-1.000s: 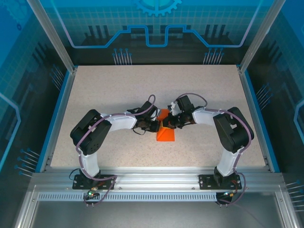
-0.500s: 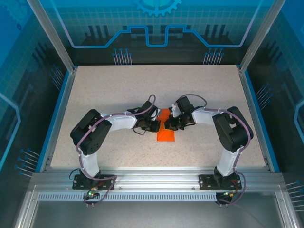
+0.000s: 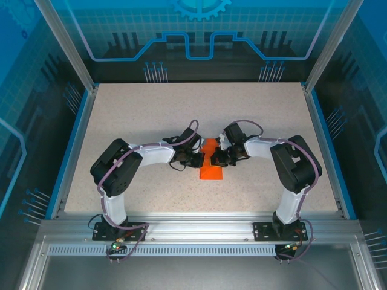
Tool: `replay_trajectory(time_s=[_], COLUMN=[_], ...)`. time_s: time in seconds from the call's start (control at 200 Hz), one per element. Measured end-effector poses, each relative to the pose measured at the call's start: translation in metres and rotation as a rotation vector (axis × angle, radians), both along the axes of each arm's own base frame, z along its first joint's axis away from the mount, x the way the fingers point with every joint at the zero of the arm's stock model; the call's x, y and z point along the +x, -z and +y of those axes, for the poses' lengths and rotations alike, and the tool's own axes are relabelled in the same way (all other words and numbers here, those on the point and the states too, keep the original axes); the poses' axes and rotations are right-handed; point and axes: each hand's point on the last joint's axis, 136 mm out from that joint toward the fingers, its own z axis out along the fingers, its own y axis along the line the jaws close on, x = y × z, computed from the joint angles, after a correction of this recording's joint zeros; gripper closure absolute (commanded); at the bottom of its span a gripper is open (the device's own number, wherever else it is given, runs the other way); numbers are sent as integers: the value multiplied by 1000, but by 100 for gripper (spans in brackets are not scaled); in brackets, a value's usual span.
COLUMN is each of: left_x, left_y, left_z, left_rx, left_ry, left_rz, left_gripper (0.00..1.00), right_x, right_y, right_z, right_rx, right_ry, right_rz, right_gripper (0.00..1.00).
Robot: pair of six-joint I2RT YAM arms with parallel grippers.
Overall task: Fold a paper plane with a square sheet of paper (fold left side to right side)
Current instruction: Fold the triangle a second time at the center of the table.
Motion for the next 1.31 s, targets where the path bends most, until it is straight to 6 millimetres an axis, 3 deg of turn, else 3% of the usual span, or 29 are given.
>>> replay_trajectory(time_s=[0.33, 0.565, 0.68, 0.83, 0.94, 1.105, 1.306], left_x=[-1, -5, -14, -31, -40, -56, -58], left_y=[-5, -44, -62, -68, -64, -34, -22], left_z=[5, 9, -1, -17, -27, -38, -41], left_rx=[26, -4, -83, -180, -223, -205, -179], left_ry=[-6, -7, 33, 103, 146, 187, 190], left_rz=[3, -39, -23, 49, 96, 192, 209], left_gripper=[81, 76, 76, 76, 76, 75, 75], right_x=[-1, -1, -1, -1, -1, -1, -1], right_y=[2, 2, 2, 2, 2, 2, 2], right_z=[-1, -1, -1, -1, -1, -1, -1], right_rx=[-7, -7, -7, -6, -6, -7, -7], right_ry=[2, 2, 3, 2, 2, 2, 2], right_rz=[5, 6, 6, 6, 6, 6, 6], right_gripper=[99, 99, 99, 99, 99, 99, 99])
